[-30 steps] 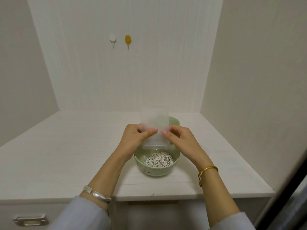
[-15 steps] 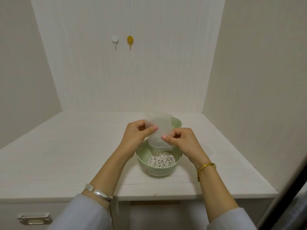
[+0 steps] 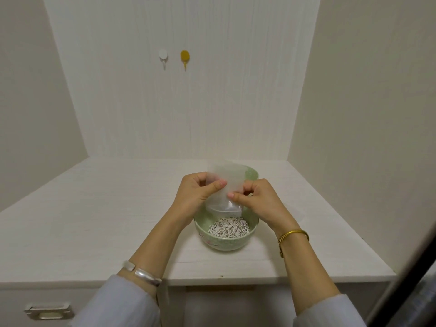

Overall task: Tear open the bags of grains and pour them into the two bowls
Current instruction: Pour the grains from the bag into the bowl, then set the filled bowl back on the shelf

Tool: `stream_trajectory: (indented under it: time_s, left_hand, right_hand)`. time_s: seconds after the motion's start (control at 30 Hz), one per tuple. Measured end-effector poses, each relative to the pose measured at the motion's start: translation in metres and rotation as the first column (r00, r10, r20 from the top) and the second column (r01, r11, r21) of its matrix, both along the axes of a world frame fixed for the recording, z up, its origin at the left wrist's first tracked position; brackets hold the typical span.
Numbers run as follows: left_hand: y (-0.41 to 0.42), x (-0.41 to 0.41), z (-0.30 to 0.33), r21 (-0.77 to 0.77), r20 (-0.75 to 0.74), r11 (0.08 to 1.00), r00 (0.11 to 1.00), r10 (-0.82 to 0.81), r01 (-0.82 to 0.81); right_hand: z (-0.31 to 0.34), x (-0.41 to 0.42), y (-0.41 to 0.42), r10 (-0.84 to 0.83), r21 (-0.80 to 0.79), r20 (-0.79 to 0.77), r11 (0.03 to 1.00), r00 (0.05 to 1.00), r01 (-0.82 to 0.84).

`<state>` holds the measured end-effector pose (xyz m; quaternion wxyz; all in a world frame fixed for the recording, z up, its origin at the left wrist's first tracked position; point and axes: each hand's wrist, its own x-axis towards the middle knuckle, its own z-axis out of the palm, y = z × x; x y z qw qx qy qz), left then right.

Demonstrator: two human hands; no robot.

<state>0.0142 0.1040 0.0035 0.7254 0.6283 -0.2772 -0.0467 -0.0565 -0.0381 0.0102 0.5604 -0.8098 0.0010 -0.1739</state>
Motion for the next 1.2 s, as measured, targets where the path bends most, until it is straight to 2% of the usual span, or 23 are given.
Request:
stream_trajectory:
  time_s: [0.23, 0.43, 0.53, 0.67, 0.73, 0.87, 1.0, 1.07, 1.13, 1.2]
  left_hand:
    - [-0.001, 0.002, -0.001, 0.009, 0.023, 0.999, 0.999, 0.048, -0.049]
    - [-0.002, 0.003, 0.000, 0.007, -0.024, 0.999, 0.999, 0.046, -0.046]
    - [0.002, 0.005, -0.002, 0.050, -0.070, 0.998, 0.997, 0.026, -0.023]
    - [0.015, 0.008, -0.009, 0.115, -0.090, 0.990, 0.991, 0.096, -0.086]
    - [0.022, 0.009, -0.014, 0.128, -0.109, 0.985, 0.986, 0.130, -0.115]
    - [0.031, 0.009, -0.020, 0.228, -0.176, 0.972, 0.979, 0.105, -0.064]
    - [0.033, 0.004, -0.023, 0.445, -0.251, 0.889, 0.968, 0.009, 0.107]
    - [0.033, 0.000, -0.026, 0.502, -0.284, 0.847, 0.958, -0.027, 0.173]
    - [0.033, -0.004, -0.028, 0.473, -0.371, 0.845, 0.926, -0.065, 0.248]
    - [0.035, -0.007, -0.030, 0.375, -0.500, 0.866, 0.859, -0.111, 0.331]
  right_hand:
    - [0.001, 0.001, -0.001, -0.029, -0.059, -0.032, 0.998, 0.999, 0.027]
    - [0.001, -0.003, -0.002, 0.034, 0.022, -0.068, 0.999, 0.997, -0.033]
    - [0.002, -0.003, -0.009, -0.076, 0.044, -0.059, 0.996, 0.995, 0.079]
    - [-0.002, -0.003, -0.025, -0.251, 0.274, -0.087, 0.924, 0.964, 0.265]
    - [-0.010, -0.006, -0.034, -0.357, 0.289, -0.109, 0.881, 0.928, 0.373]
    - [-0.030, -0.004, -0.047, -0.566, 0.192, -0.165, 0.785, 0.807, 0.590]
    - [-0.038, -0.007, -0.049, -0.605, 0.013, -0.205, 0.785, 0.770, 0.620]
    - [-0.039, -0.009, -0.048, -0.592, -0.068, -0.237, 0.801, 0.770, 0.594]
    - [-0.039, -0.011, -0.047, -0.577, -0.147, -0.272, 0.815, 0.770, 0.560]
    - [-0.037, -0.013, -0.044, -0.599, -0.258, -0.316, 0.800, 0.736, 0.541]
